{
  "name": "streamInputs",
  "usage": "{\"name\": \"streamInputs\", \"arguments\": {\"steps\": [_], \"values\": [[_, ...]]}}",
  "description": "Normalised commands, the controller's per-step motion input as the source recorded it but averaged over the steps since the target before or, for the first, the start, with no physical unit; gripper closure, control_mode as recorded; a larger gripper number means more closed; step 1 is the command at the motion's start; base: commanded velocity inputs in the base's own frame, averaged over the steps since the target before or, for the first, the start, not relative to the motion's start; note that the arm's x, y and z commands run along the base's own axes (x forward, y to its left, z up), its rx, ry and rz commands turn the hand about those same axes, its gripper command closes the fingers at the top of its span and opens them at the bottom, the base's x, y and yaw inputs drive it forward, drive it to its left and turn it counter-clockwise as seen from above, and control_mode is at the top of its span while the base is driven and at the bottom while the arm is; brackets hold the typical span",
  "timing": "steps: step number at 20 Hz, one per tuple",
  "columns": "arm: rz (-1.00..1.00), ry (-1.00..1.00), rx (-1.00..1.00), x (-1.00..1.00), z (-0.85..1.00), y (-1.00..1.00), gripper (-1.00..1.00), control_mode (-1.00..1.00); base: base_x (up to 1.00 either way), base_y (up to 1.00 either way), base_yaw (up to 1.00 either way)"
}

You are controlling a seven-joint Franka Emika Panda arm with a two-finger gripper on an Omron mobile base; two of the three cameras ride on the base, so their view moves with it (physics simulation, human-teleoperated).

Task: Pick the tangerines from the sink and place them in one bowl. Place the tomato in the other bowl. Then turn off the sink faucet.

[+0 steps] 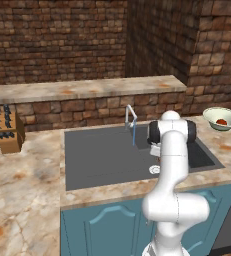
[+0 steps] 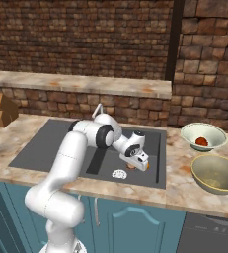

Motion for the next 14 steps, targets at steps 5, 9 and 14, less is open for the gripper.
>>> {"name": "streamInputs", "arguments": {"steps": [5,9,14], "values": [[-0.03,0.0,0.0,-0.16,-0.07,0.0,1.0,-1.0,0.0,0.0,0.0],[-0.05,-0.11,0.08,-0.54,0.64,0.0,1.0,-1.0,0.0,0.0,0.0],[-0.12,-0.21,0.03,-0.5,1.0,0.0,1.0,-1.0,0.0,0.0,0.0]]}}
